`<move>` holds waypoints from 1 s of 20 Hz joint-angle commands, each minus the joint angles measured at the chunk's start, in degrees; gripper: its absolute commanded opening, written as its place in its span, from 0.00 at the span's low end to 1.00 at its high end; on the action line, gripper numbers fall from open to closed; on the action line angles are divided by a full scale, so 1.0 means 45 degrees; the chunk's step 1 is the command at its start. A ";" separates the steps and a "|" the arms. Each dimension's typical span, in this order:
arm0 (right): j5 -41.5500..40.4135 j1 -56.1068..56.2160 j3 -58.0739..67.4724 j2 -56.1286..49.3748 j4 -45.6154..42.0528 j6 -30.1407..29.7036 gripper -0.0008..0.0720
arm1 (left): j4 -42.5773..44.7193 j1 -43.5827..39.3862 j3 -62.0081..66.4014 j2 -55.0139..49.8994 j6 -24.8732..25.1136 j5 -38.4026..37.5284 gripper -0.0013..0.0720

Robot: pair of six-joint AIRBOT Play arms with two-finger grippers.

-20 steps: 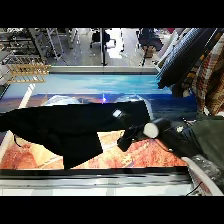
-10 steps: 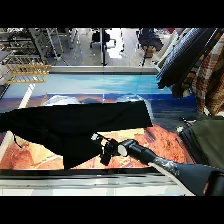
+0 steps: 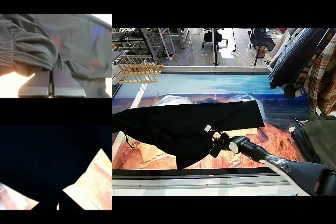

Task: Fold the clothes and pants, and hang the long-sleeved shirts on hangers.

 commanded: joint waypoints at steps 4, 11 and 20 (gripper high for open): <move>1.3085 -0.0952 0.3706 0.4857 -0.4585 0.2720 0.02 | 0.1190 0.0151 0.0000 -0.0126 0.1127 -0.0767 0.04; 1.0370 -0.7305 0.5435 0.4138 -0.2458 0.1559 0.29 | 0.1540 0.0107 -0.2841 -0.0641 0.1598 0.0015 0.04; 1.1341 -1.3211 0.1914 0.2254 0.2404 0.1010 0.59 | 0.1700 0.0316 -0.4789 -0.0345 -0.0024 0.0384 0.76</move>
